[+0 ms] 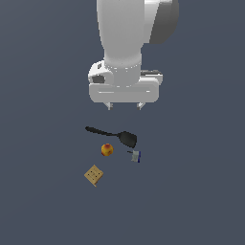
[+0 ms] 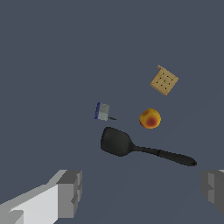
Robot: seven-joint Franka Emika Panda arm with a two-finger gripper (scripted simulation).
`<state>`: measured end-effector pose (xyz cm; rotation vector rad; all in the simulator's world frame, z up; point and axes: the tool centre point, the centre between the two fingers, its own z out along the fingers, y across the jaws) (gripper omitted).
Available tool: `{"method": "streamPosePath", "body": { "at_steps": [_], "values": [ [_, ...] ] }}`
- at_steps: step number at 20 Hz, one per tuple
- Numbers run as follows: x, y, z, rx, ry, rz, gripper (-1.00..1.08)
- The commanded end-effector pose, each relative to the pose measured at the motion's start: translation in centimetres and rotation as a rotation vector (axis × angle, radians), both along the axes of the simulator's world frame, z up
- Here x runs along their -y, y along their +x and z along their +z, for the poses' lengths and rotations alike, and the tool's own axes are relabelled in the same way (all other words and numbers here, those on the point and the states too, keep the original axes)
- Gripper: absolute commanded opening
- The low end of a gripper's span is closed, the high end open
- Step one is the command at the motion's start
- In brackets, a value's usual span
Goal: Pick up a designated object from a clutter of objects.
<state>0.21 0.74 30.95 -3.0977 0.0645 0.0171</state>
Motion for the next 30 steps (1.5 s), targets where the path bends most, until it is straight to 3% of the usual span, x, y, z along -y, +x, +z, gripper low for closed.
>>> {"method": "streamPosePath", "body": {
  "at_steps": [1, 17, 30],
  "values": [
    [0.0, 0.0, 0.0, 0.0, 0.0, 0.0, 1.0],
    [-0.3, 0.7, -0.9, -0.007, 0.017, -0.032, 1.0],
    [2.9, 2.4, -9.2, -0.012, 0.003, -0.311, 1.0]
  ]
}}
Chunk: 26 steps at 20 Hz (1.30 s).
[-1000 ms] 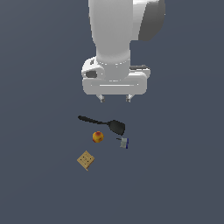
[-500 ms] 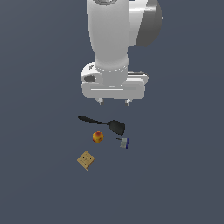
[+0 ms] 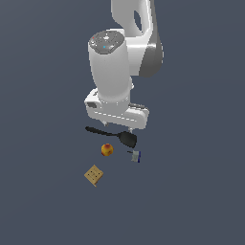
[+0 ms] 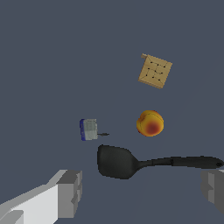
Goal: Pick up a designated object from a clutter of objects.
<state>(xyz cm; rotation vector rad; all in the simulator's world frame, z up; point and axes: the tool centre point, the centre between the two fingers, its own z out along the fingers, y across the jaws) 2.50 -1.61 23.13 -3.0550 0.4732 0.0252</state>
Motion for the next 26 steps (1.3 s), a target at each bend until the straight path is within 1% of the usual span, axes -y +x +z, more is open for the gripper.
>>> {"method": "streamPosePath", "body": {
  "at_steps": [1, 7, 13, 19, 26],
  "values": [
    [1.0, 0.3, -2.4, -0.002, -0.006, -0.079, 1.0],
    [3.3, 0.4, -8.1, -0.005, -0.025, -0.27, 1.0],
    [5.1, 0.0, -12.2, -0.005, -0.041, -0.404, 1.0],
    [6.0, -0.4, -14.3, -0.005, -0.051, -0.476, 1.0],
    [6.1, -0.5, -14.7, -0.006, -0.052, -0.484, 1.0]
  ]
}}
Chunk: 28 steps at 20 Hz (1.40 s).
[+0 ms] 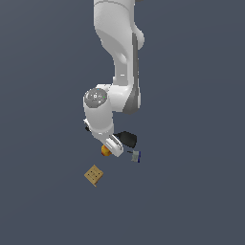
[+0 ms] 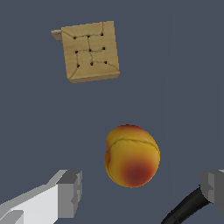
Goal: Pick up a designated object from a clutter of objects.
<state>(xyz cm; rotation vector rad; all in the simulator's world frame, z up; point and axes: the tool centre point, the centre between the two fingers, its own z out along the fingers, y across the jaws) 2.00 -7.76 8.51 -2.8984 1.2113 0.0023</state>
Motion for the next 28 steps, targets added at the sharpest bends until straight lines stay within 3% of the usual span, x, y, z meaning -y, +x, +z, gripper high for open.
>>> {"method": "streamPosePath", "body": {
  "at_steps": [1, 16, 17, 28],
  "values": [
    [0.0, 0.0, -0.3, 0.0, 0.0, 0.0, 1.0],
    [0.0, 0.0, -5.1, 0.001, -0.001, -0.005, 1.0],
    [0.0, 0.0, -5.1, 0.001, -0.001, -0.005, -1.0],
    [0.0, 0.0, -5.0, 0.002, 0.0, -0.004, -1.0]
  ]
}}
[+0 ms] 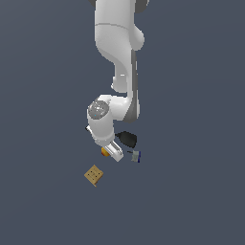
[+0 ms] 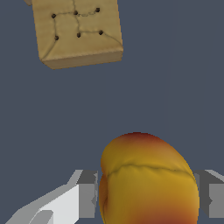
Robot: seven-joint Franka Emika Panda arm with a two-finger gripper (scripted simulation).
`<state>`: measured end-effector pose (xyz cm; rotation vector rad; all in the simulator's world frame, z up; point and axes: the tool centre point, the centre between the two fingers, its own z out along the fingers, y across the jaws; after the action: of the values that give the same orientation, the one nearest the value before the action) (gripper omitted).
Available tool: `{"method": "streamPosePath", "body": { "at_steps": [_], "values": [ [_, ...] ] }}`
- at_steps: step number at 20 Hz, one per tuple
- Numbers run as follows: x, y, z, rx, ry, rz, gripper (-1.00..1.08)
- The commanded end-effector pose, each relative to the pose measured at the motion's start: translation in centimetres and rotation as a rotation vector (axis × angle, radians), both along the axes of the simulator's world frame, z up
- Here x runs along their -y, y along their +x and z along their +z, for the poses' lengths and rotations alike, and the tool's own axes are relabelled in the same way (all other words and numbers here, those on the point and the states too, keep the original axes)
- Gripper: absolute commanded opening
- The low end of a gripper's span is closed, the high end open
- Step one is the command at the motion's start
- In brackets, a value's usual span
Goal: Pick up a designated object from a clutter of objects.
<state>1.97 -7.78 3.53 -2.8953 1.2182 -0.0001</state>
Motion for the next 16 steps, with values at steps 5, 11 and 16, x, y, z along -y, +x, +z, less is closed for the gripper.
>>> {"method": "streamPosePath", "body": {
  "at_steps": [5, 11, 16],
  "values": [
    [0.0, 0.3, 1.1, 0.0, 0.0, 0.0, -1.0],
    [-0.1, 1.1, 4.2, 0.0, 0.0, 0.0, -1.0],
    [-0.2, 2.1, 8.2, 0.0, -0.001, -0.001, -1.0]
  ]
}}
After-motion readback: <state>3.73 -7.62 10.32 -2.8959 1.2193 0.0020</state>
